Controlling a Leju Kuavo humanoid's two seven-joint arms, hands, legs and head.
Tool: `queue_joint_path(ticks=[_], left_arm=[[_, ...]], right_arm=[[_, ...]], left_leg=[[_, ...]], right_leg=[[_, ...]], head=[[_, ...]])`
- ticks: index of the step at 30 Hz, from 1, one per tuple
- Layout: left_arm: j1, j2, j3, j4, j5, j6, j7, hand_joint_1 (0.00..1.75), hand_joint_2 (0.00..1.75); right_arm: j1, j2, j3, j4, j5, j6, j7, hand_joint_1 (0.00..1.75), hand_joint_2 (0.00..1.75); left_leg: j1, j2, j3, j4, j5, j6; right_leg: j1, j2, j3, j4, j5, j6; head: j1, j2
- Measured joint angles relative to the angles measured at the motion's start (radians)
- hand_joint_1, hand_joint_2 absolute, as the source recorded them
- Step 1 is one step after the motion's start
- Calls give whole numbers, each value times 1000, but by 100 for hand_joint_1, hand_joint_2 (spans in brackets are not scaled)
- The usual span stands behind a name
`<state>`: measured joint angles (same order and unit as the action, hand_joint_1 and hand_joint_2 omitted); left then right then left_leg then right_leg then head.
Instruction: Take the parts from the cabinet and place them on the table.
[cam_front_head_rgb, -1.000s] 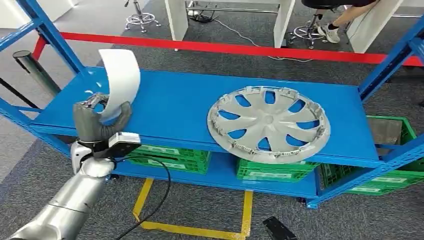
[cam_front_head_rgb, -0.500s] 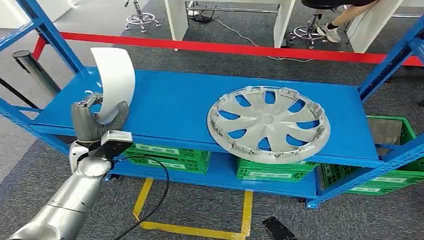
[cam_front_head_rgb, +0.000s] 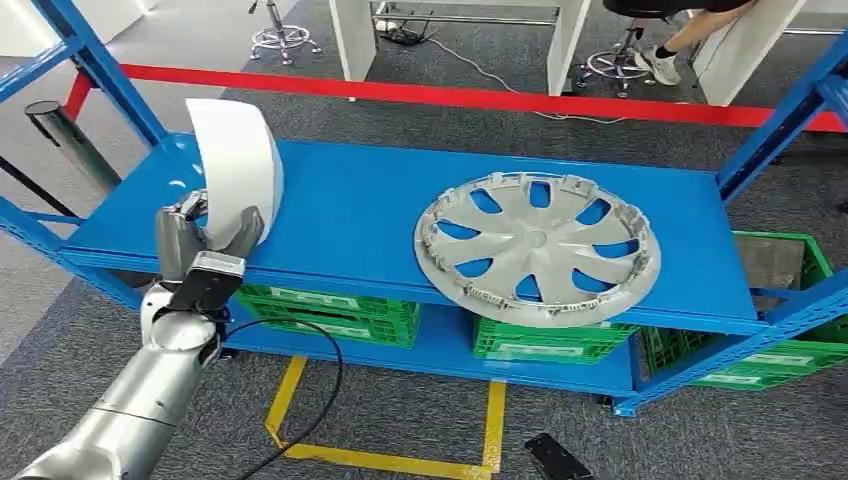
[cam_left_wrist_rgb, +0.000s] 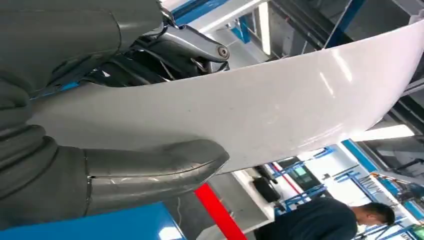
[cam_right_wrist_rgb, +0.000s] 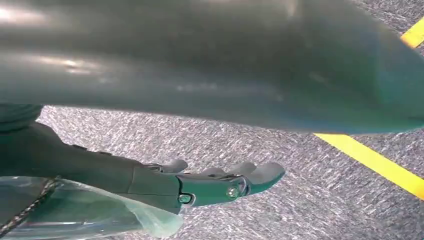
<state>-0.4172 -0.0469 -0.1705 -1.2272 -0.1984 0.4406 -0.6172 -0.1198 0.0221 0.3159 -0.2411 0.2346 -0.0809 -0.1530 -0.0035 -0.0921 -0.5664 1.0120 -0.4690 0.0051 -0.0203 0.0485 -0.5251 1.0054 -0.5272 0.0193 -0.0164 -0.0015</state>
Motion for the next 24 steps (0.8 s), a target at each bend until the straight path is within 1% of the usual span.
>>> queue_joint_path(ticks=[11, 16, 18, 21, 22, 23, 24], left_arm=[[-3, 0, 5, 8, 1, -7, 2, 175, 175], [-5, 1, 12, 16, 4, -13, 6, 175, 175], [-6, 2, 13, 18, 6, -15, 6, 175, 175], [-6, 6, 16, 21, 8, -21, 10, 175, 175], [-6, 7, 16, 21, 8, -22, 11, 175, 175], [-7, 7, 17, 21, 7, -22, 14, 175, 175], [-7, 7, 17, 21, 6, -22, 15, 175, 175]], right_arm=[[0, 0, 0, 0, 0, 0, 0, 0, 0], [0, 0, 0, 0, 0, 0, 0, 0, 0], [0, 0, 0, 0, 0, 1, 1, 0, 0], [0, 0, 0, 0, 1, 2, 1, 0, 0], [0, 0, 0, 0, 2, 2, 1, 0, 0], [0, 0, 0, 0, 2, 2, 1, 0, 0], [0, 0, 0, 0, 2, 1, 0, 0, 0]], left_leg=[[0, 0, 0, 0, 0, 0], [-2, 0, -2, 5, -1, 2], [-3, 0, -3, 8, -3, 5], [-6, 0, -5, 13, -6, 11], [-6, 0, -5, 14, -2, 15], [-5, 2, -3, 6, 4, 22], [4, 11, 2, -11, 14, 31]], right_leg=[[0, 0, 0, 0, 0, 0], [-3, 0, 0, -2, 1, 1], [-3, 0, 0, -2, 1, 2], [-7, 2, 0, -3, 1, 11], [-8, 4, 1, -5, 6, 17], [-7, 7, 2, -9, 9, 22], [-6, -3, -4, -3, -6, 24]], head=[[0, 0], [0, 0], [0, 0], [0, 0], [0, 0], [-1, 0], [0, 0]])
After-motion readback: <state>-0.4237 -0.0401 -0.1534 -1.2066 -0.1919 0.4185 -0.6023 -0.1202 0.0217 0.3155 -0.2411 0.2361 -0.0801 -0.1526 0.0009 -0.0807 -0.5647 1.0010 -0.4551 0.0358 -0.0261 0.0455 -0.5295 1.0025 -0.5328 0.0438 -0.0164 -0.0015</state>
